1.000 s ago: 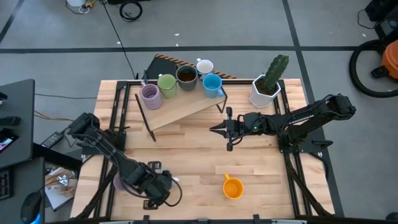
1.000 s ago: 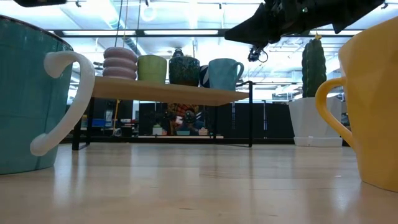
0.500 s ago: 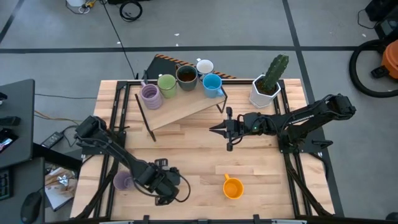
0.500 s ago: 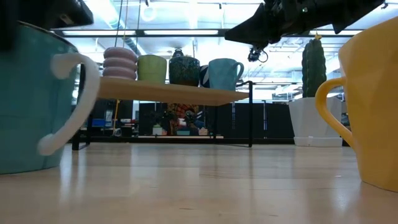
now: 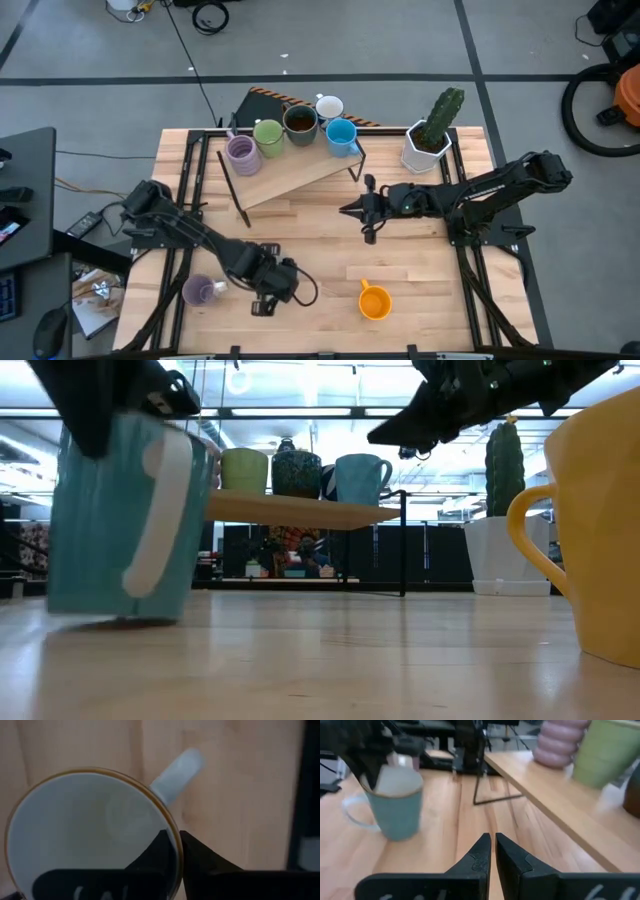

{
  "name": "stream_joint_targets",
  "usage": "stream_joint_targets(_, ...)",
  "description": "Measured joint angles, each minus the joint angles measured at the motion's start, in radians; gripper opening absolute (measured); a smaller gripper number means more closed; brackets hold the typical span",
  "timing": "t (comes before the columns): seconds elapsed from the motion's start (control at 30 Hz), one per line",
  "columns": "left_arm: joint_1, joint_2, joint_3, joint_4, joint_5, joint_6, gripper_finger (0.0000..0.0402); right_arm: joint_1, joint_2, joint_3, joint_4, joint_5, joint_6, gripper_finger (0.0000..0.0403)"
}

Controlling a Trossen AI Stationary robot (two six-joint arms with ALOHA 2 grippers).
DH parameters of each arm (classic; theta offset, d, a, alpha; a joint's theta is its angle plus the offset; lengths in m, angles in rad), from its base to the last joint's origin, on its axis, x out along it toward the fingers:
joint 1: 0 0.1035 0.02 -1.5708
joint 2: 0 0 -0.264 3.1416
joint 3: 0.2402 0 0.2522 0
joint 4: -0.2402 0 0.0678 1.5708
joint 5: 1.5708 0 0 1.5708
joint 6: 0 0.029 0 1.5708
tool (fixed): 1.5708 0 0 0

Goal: Place coffee mugs
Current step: Put the blue mug on the shelf

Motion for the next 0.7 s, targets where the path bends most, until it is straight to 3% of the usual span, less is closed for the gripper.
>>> stream_joint_targets(0.2, 0.081, -0.085, 0.022, -0.074, 0.056, 0.230, 0.0030, 0.018, -0.008, 0.000, -0.030, 0.046, 0.016, 0.0030)
stream_joint_targets(0.37, 0.161, -0.104, 0.151, -0.137, 0.052, 0.421, 0.0030, 0.027, -0.008, 0.000, -0.053, 0.069, 0.034, 0.0030)
stream_joint_targets(0.53, 0.252, -0.104, 0.279, -0.271, -0.009, 0.575, 0.0031, 0.048, -0.051, 0.000, -0.156, 0.242, 0.053, 0.0030)
stream_joint_targets(0.7, 0.358, -0.103, 0.359, -0.302, -0.016, 0.749, 0.0031, 0.065, -0.088, 0.000, -0.179, 0.249, 0.041, 0.0030)
